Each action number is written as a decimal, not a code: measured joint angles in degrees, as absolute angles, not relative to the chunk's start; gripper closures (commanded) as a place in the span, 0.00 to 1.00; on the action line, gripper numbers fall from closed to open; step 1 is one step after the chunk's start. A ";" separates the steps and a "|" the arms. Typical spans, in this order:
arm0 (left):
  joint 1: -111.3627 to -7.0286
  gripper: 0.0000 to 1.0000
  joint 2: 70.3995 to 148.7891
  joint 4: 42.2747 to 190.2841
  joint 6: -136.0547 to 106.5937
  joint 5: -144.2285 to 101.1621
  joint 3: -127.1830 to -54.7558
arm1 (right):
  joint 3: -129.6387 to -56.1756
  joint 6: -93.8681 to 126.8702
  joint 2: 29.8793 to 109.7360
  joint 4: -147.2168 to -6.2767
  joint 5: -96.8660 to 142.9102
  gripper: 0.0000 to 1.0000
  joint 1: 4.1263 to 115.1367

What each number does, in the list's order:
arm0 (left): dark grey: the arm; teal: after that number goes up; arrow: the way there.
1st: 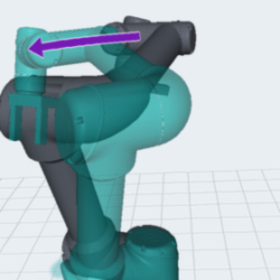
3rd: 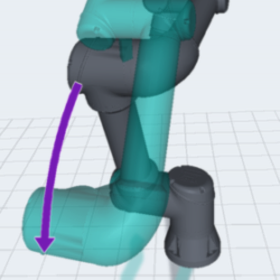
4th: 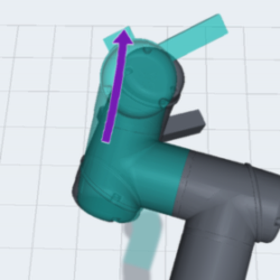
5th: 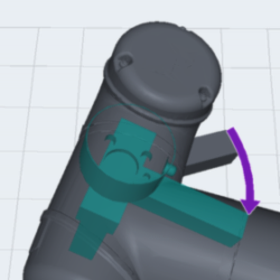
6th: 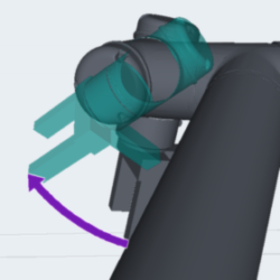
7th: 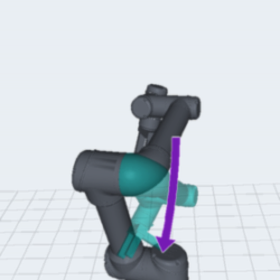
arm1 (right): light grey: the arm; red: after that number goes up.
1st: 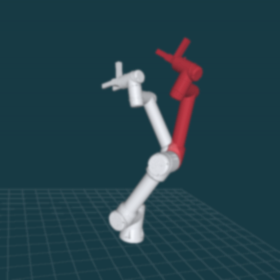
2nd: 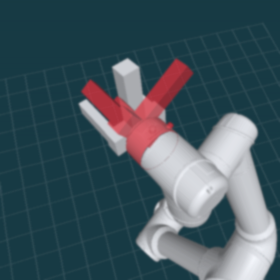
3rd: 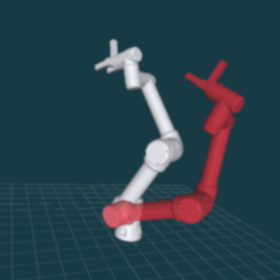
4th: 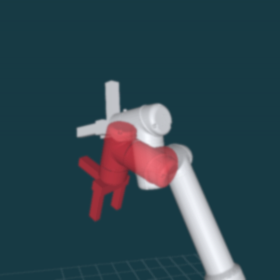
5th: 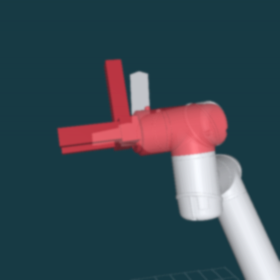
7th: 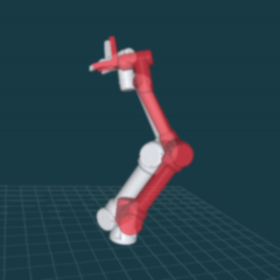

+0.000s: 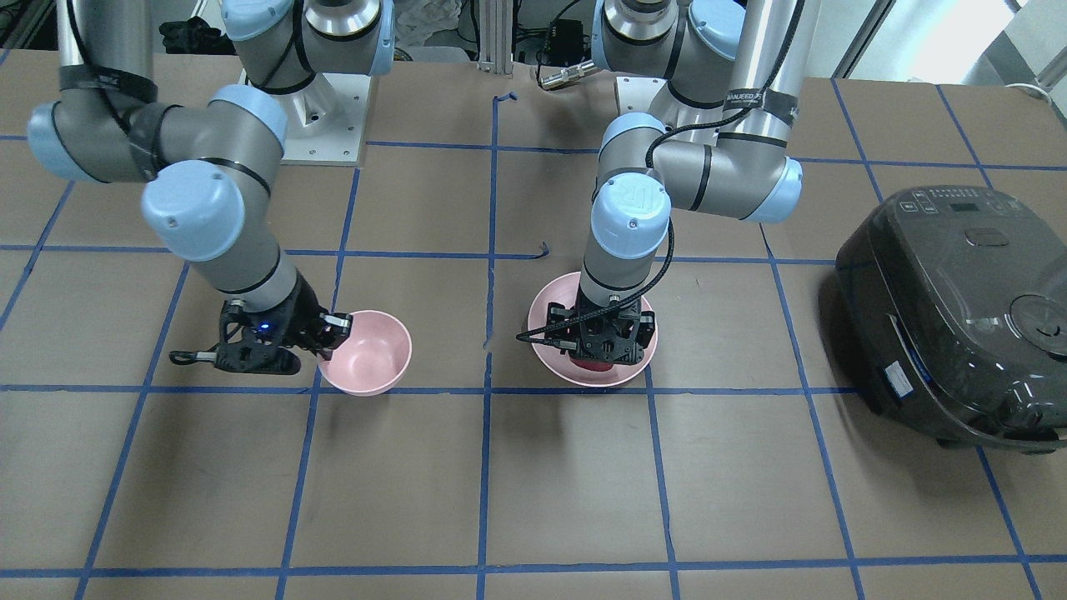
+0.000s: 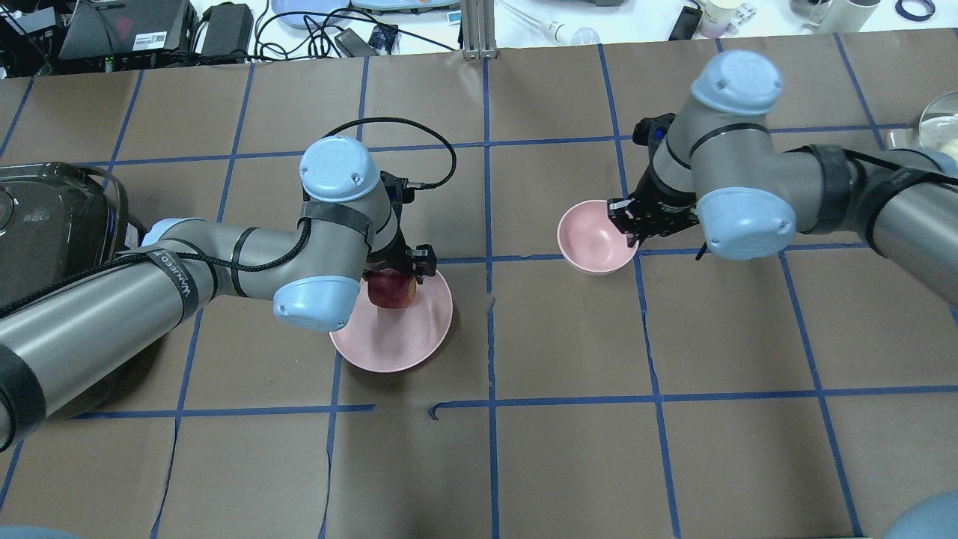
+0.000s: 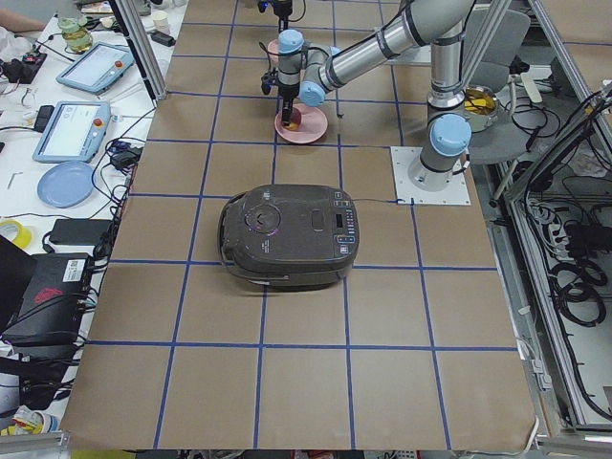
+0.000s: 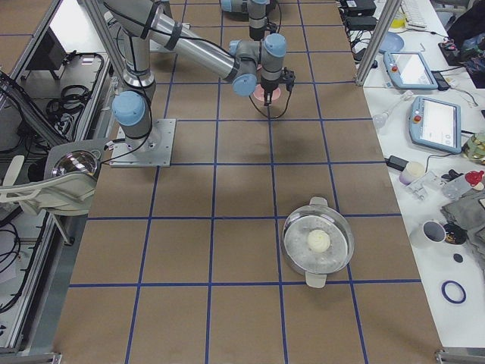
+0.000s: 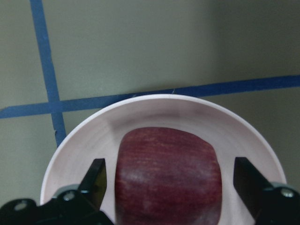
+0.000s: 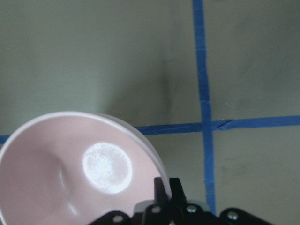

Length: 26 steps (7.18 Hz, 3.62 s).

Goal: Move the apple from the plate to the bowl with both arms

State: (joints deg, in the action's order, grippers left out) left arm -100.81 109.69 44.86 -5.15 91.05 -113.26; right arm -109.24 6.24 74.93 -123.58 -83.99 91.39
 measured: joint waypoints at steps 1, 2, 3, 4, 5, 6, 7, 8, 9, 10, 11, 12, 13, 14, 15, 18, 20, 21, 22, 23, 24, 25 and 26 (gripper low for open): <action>-100.81 1.00 109.81 44.83 -4.79 91.01 -113.30 | -109.56 8.44 74.58 -123.37 -83.93 0.98 93.39; -100.81 1.00 109.61 44.83 -4.57 90.86 -113.29 | -110.26 9.20 74.43 -123.22 -83.96 0.62 94.27; -100.91 1.00 109.16 44.85 -4.63 90.65 -113.29 | -111.41 9.38 74.40 -123.34 -84.15 0.01 94.69; -101.09 1.00 108.76 44.93 -5.00 90.51 -113.22 | -112.18 9.45 74.48 -123.63 -84.37 0.00 94.82; -101.35 1.00 108.38 44.98 -5.92 90.38 -112.93 | -111.77 9.47 74.87 -123.96 -84.71 0.00 94.77; -101.75 1.00 108.09 44.95 -7.77 89.89 -112.29 | -109.76 9.18 75.49 -123.98 -85.55 0.00 94.45; -102.25 1.00 107.89 45.15 -9.93 88.95 -110.99 | -106.18 8.95 76.15 -122.18 -87.05 0.00 93.76; -102.88 1.00 107.87 45.94 -12.33 87.72 -108.98 | -101.11 8.85 76.92 -117.37 -89.09 0.00 92.87; -103.76 1.00 108.24 46.88 -16.24 85.76 -106.57 | -94.88 8.81 78.09 -110.55 -90.92 0.00 91.93; -104.94 1.00 109.07 47.38 -21.85 83.26 -104.16 | -88.78 8.80 79.32 -104.19 -91.72 0.00 91.22; -106.69 1.00 110.00 47.39 -27.86 81.34 -102.31 | -84.19 8.79 80.56 -100.27 -91.92 0.00 90.94; -109.04 1.00 111.12 47.15 -33.40 80.03 -100.73 | -81.89 8.86 81.49 -98.07 -91.94 0.00 90.89; -111.62 1.00 112.53 47.15 -39.16 79.10 -98.62 | -81.00 9.19 82.28 -96.42 -92.06 0.00 90.95; -113.89 1.00 113.93 47.36 -44.34 78.65 -96.65 | -80.76 9.55 82.97 -95.26 -92.25 0.00 90.98; -116.02 1.00 115.48 47.53 -47.69 78.62 -95.36 | -80.80 9.71 83.20 -94.40 -92.23 0.00 90.96; -119.31 0.22 118.50 47.66 -49.40 79.20 -94.77 | -84.16 9.57 84.02 -95.14 -92.13 0.00 90.79; -119.92 0.09 120.05 47.53 -48.73 83.05 -95.13 | -86.60 9.46 85.09 -98.20 -92.42 0.00 90.85; -120.05 0.03 119.89 47.35 -48.33 84.29 -95.33 | -86.93 9.43 85.22 -98.63 -92.50 0.00 90.77; -119.88 0.00 118.87 47.20 -46.89 84.71 -95.04 | -87.04 9.41 85.29 -98.75 -92.51 0.00 90.74; -118.86 0.00 117.05 47.36 -44.03 84.73 -94.27 | -87.07 9.36 85.32 -98.80 -92.49 0.00 90.71; -117.02 0.05 114.49 48.49 -40.84 84.56 -94.17 | -87.09 9.25 85.34 -98.85 -92.47 0.00 90.72; -114.36 0.06 111.11 50.78 -35.80 84.28 -95.32 | -87.10 9.13 85.34 -98.87 -92.47 0.00 90.75; -110.75 0.05 107.22 54.53 -28.03 84.06 -96.77 | -87.10 9.06 85.33 -98.87 -92.46 0.00 90.78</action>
